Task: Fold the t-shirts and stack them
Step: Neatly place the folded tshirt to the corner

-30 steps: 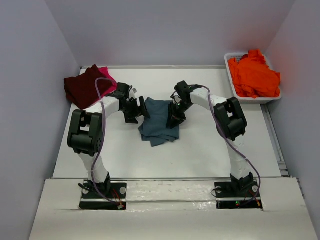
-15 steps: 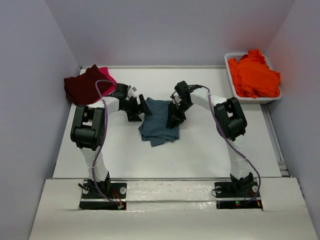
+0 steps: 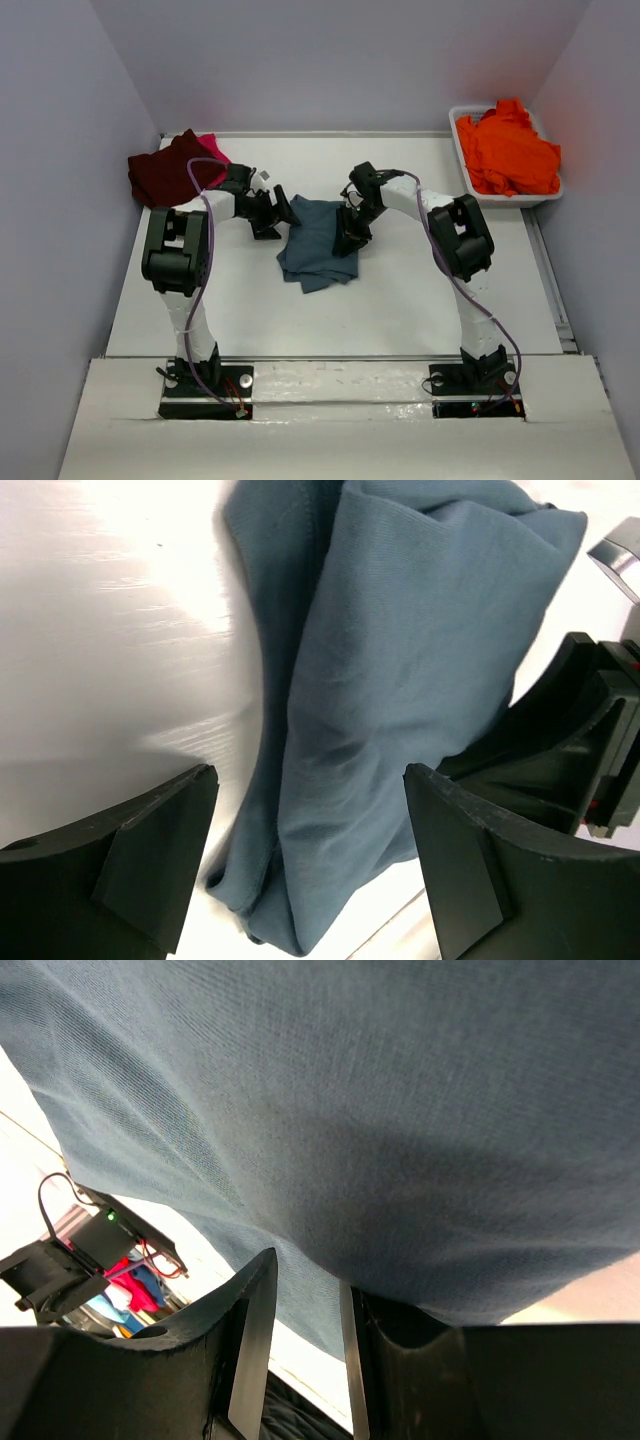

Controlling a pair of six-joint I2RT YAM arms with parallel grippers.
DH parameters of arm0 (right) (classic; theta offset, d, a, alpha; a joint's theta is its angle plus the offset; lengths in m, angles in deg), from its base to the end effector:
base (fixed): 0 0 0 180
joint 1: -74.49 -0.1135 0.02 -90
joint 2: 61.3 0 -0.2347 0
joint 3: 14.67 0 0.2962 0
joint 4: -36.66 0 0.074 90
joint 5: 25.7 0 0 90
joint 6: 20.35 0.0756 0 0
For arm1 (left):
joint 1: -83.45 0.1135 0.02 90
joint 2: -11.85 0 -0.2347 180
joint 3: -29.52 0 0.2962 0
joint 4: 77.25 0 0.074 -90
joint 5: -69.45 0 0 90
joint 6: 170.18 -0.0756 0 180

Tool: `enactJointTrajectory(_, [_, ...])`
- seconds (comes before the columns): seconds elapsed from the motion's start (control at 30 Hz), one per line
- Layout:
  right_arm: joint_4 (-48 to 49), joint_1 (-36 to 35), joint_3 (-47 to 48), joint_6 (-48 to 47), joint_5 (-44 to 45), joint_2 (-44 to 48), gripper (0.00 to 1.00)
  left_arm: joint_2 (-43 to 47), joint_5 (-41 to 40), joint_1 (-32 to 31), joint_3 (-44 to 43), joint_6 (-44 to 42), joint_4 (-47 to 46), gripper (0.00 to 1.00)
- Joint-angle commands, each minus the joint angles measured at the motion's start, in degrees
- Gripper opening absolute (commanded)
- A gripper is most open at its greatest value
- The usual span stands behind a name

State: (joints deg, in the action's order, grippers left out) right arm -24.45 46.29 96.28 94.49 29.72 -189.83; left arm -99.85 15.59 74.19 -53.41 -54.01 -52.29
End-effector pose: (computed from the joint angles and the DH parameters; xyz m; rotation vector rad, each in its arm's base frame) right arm 0.3986 0.2624 0.0740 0.1742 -2.8935 -0.9351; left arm 0.4333 -0.1158 0.0801 -0.1048 2.5484 -1.0410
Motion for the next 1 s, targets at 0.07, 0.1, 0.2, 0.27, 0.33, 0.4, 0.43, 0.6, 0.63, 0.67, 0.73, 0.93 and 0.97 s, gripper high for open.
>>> enactJointTrajectory(0.07, [2.06,-0.01,-0.65,-1.46,1.19,-0.49,0.37,-1.77,3.32,-0.06,2.77,0.02,-1.32,0.90])
enactJointTrajectory(0.1, [2.06,-0.01,-0.56,-1.46,1.02,-0.58,0.37,-1.94,3.76,-0.06,2.95,0.10,-1.50,0.90])
enactJointTrajectory(0.2, [2.14,-0.01,-0.65,-1.46,0.84,-0.76,0.37,-2.38,5.43,-0.59,3.57,0.81,-2.29,0.90])
enactJointTrajectory(0.27, [2.14,-0.01,-0.65,-1.46,0.75,-0.84,0.37,-2.91,6.39,-1.81,3.48,0.90,-2.55,0.90])
enactJointTrajectory(0.33, [2.14,-0.01,-0.56,-1.46,0.75,-0.93,0.38,-3.70,6.31,-3.48,3.13,0.72,-2.38,0.90])
enactJointTrajectory(0.4, [2.32,-0.01,-0.56,-1.46,0.75,-0.85,0.37,-4.31,6.49,-4.71,2.43,0.89,-2.47,0.90])
enactJointTrajectory(0.43, [2.32,-0.01,-0.48,-1.46,0.66,-1.02,0.37,-5.10,6.49,-5.24,2.08,1.07,-2.38,0.90])
enactJointTrajectory(0.6, [2.32,-0.01,-0.39,-1.46,0.57,-1.02,0.37,-7.04,6.84,-8.59,-0.65,2.65,-2.99,0.90])
enactJointTrajectory(0.63, [2.32,-0.01,-0.39,-1.46,0.57,-1.02,0.38,-7.39,6.93,-9.46,-1.00,2.92,-3.17,0.90])
enactJointTrajectory(0.67, [2.32,-0.01,-0.39,-1.46,0.57,-0.85,0.37,-7.65,7.19,-9.46,-1.35,3.27,-3.17,0.90])
enactJointTrajectory(0.73, [2.32,-0.01,-0.39,-1.46,0.66,-0.93,0.37,-8.09,7.28,-10.95,-2.41,3.53,-3.35,0.90])
enactJointTrajectory(0.93, [2.41,-0.01,-0.30,-1.46,0.40,-1.02,0.37,-8.89,8.59,-11.57,-2.94,5.29,-5.10,0.86])
enactJointTrajectory(0.97, [2.41,-0.01,-0.56,-1.37,0.40,-0.85,0.37,-8.97,8.60,-11.57,-3.11,5.29,-5.10,0.84])
